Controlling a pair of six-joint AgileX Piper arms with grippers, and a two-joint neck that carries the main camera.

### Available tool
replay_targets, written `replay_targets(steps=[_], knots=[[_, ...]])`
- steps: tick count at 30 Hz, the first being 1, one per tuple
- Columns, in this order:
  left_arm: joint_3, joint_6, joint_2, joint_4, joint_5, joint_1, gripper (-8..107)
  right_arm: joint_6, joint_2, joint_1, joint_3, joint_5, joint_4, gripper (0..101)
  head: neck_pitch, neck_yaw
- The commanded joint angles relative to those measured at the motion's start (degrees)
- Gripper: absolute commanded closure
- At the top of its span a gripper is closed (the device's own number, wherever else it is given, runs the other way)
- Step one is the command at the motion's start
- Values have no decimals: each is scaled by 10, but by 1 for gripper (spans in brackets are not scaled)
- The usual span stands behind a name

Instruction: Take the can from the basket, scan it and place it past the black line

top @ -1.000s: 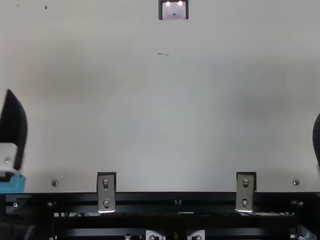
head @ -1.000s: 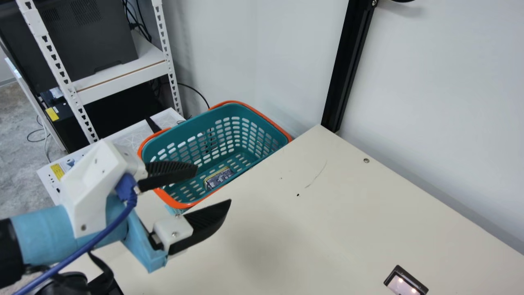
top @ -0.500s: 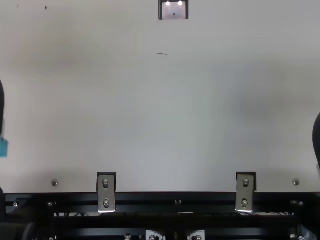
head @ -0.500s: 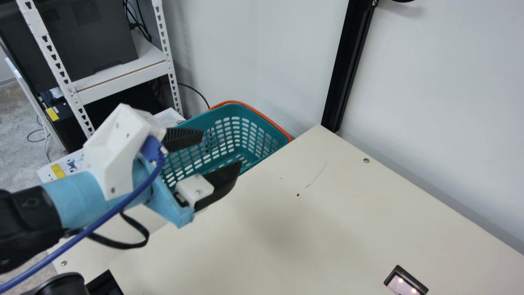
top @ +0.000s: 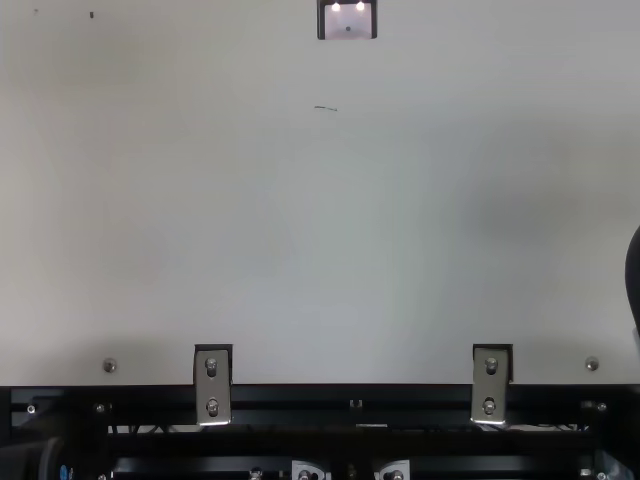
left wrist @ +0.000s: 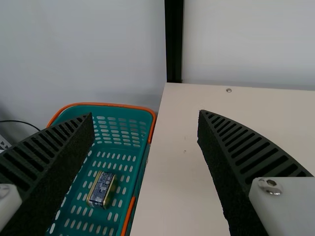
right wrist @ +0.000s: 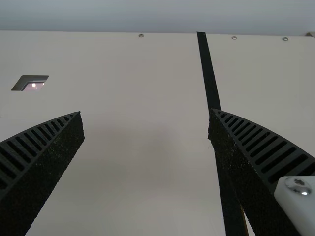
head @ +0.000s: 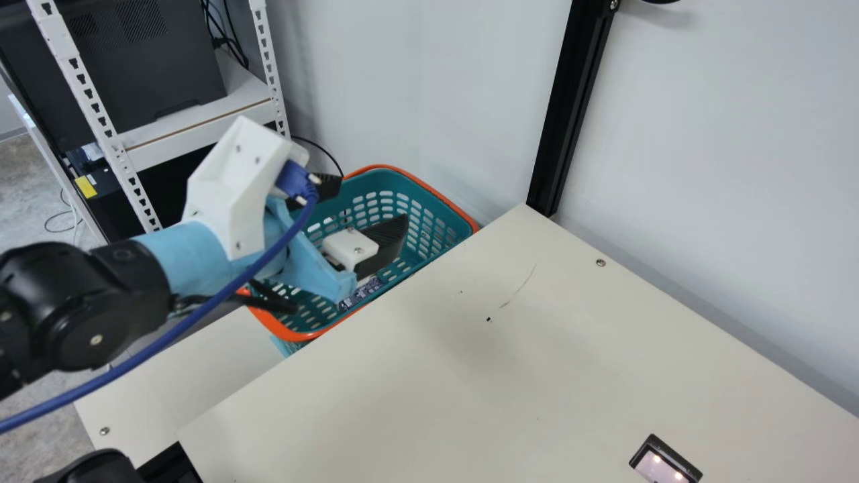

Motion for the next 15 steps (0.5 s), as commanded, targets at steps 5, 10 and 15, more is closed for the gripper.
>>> replay_targets(steps=[5, 10, 15], knots=[[-65, 124, 48, -105, 42, 30, 9, 0, 0, 0, 0, 0, 0, 0, -21, 18], [-122, 235, 83, -196, 83, 82, 9, 0, 0, 0, 0, 0, 0, 0, -21, 18], [-178, 372, 126, -298, 137, 159, 9, 0, 0, 0, 0, 0, 0, 0, -21, 18]])
